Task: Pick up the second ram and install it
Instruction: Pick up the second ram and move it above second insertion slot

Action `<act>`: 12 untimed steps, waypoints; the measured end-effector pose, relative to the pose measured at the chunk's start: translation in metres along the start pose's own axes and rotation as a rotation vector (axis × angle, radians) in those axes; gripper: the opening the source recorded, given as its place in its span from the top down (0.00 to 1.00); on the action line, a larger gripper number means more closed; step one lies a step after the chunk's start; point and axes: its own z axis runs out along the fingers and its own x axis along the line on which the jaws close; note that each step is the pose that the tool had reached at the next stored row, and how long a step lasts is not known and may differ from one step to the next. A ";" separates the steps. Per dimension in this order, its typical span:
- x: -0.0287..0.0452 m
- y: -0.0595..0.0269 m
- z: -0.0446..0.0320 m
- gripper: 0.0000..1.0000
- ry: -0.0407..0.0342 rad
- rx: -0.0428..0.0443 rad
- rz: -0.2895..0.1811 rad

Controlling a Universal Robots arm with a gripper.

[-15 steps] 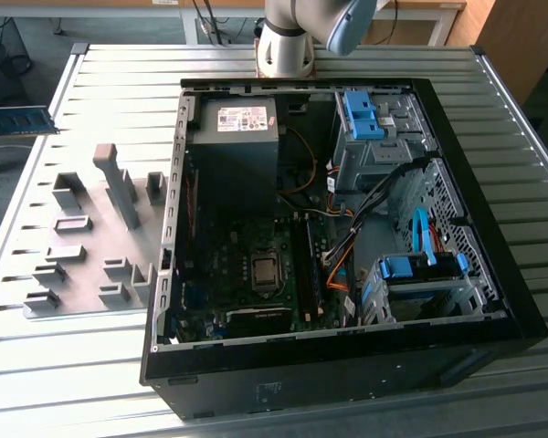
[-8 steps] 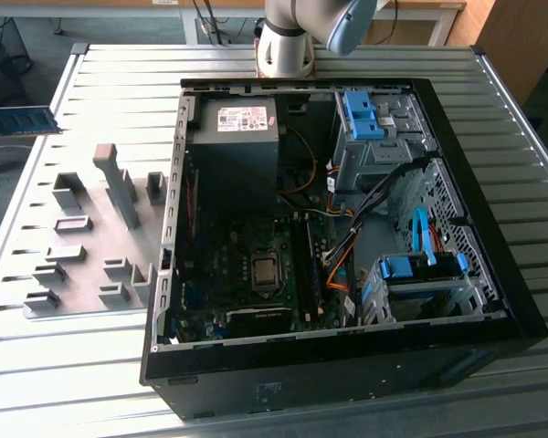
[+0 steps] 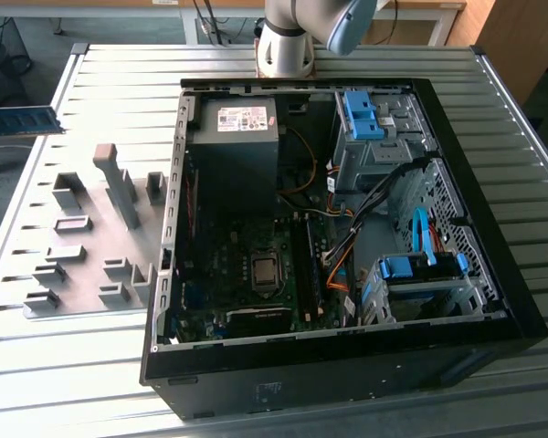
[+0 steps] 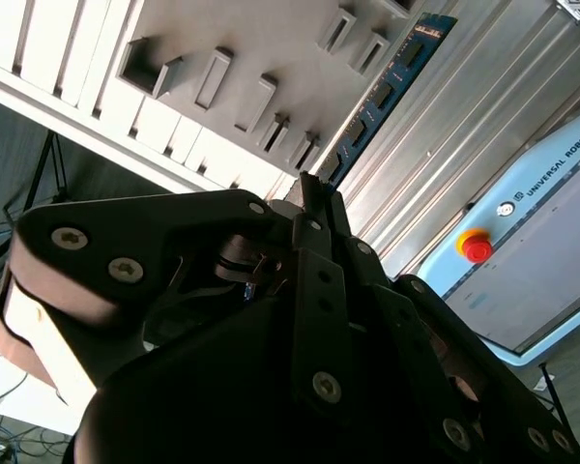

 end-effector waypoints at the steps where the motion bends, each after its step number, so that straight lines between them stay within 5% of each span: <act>1: 0.0000 -0.0004 0.0000 0.86 0.0000 0.0000 0.000; 12: 0.0001 -0.0057 -0.0001 0.86 0.0000 0.0000 0.000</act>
